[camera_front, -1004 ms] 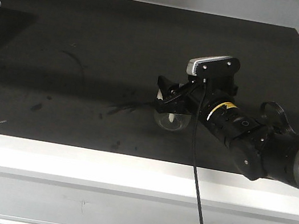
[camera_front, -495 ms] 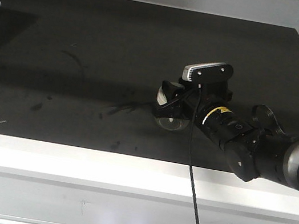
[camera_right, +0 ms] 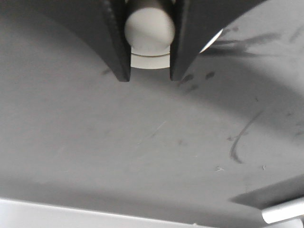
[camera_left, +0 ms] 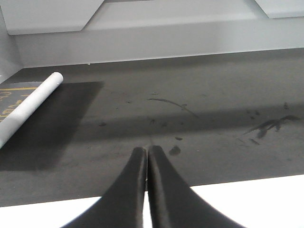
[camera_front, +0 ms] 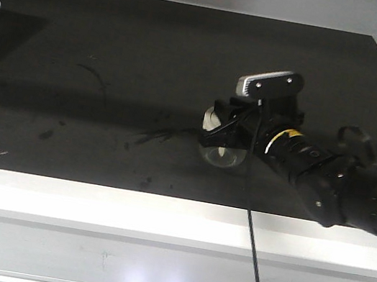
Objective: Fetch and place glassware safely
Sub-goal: 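Close the right gripper around the jar's white lid, then lift the jar and pull it toward the robot with the right gripper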
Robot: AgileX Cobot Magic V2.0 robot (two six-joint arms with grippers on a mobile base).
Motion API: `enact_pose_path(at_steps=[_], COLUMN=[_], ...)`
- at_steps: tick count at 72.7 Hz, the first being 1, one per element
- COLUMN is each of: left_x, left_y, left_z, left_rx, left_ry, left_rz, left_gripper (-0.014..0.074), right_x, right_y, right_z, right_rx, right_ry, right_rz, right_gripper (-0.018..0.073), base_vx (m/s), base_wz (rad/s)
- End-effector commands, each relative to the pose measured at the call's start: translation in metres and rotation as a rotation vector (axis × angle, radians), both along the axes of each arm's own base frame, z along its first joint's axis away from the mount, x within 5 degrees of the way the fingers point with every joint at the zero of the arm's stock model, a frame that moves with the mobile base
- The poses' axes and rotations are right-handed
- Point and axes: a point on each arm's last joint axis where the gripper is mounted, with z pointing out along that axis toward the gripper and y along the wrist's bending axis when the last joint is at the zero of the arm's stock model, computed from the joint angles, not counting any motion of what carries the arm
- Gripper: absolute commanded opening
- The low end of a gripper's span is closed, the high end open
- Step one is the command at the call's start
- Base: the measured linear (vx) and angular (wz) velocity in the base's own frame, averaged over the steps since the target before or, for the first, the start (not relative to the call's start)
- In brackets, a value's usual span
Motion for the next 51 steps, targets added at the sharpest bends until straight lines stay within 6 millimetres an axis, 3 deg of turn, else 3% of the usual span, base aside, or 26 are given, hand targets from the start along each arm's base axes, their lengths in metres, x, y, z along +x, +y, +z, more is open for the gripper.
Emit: enact_pose_path(at_steps=[1,12,23,51], left_x=[0.0,0.0,0.0,0.0], left_y=[-0.001,-0.001,-0.001,-0.001], left_z=[0.015,0.015,0.015,0.015], left_rx=[-0.014,-0.014,-0.014,-0.014], left_ry=[-0.088,-0.088,-0.088,-0.088], left_rz=[-0.011,-0.011,-0.011,-0.011], left_gripper=[-0.0007,-0.0007,-0.0007,-0.0007], right_x=[-0.012,-0.034,-0.069,-0.168], right_y=[-0.006,-0.015,-0.029,-0.061], right_z=[0.06,0.089,0.102,0.087], right_rx=[0.084,0.069,0.077,0.117], right_ry=[-0.193,-0.246,-0.292,-0.295], right_rz=[0.007,0.016,0.023,0.14], right_gripper=[-0.0003,-0.0001,-0.0001,-0.0001], base_vx=[0.0,0.0,0.0,0.0], base_wz=[0.0,0.0,0.0,0.0])
